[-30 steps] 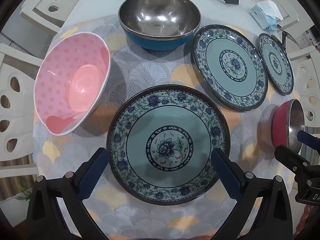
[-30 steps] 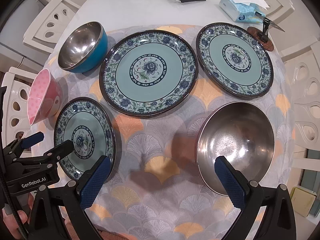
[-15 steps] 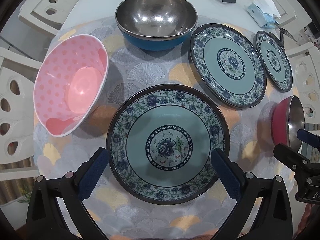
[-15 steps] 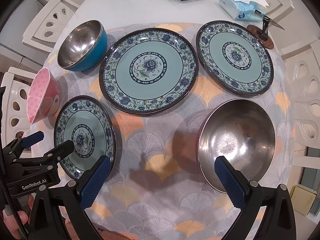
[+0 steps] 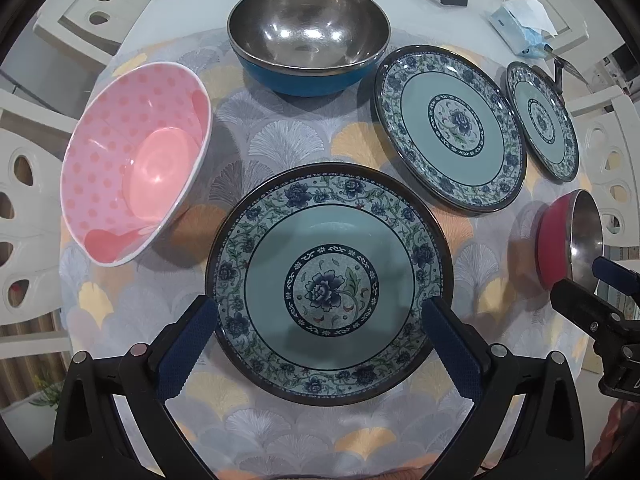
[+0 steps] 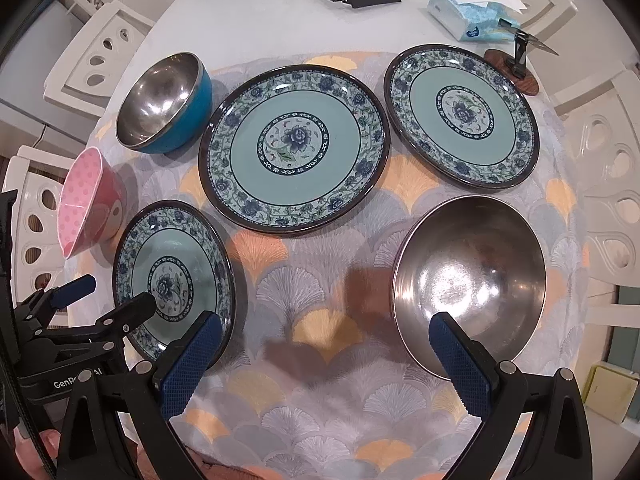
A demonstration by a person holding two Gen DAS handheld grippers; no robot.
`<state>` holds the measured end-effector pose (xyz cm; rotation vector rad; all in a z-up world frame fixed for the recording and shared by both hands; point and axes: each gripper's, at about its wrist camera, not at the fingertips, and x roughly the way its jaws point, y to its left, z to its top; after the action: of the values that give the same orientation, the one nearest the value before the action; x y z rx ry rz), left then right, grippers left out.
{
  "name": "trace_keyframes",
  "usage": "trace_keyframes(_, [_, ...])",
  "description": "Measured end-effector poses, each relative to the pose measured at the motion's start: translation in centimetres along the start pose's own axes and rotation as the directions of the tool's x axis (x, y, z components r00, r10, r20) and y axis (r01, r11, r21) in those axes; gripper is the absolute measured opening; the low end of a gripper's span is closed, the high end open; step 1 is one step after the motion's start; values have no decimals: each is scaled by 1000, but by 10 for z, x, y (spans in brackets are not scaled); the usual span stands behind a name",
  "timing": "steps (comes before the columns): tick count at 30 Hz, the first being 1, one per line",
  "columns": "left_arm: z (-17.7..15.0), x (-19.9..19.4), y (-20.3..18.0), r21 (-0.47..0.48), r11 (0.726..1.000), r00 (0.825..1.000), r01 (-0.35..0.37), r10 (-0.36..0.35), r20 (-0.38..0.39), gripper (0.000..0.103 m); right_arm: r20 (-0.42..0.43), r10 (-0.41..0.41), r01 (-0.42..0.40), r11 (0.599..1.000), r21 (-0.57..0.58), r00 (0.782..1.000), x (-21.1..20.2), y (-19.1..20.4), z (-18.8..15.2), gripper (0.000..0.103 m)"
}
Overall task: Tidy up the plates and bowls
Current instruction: 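Move both grippers toward the large teal floral plate's rim, then close the left gripper on the plate rim while the right gripper grips the opposite rim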
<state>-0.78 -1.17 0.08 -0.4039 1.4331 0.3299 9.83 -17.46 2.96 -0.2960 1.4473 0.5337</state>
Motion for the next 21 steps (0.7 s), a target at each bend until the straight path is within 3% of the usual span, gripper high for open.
trace_keyframes(21, [-17,-11,10,-4,1000,1000,15,-15,10,102,11,-10,10,1000,4,1000,-5,7,-10,103])
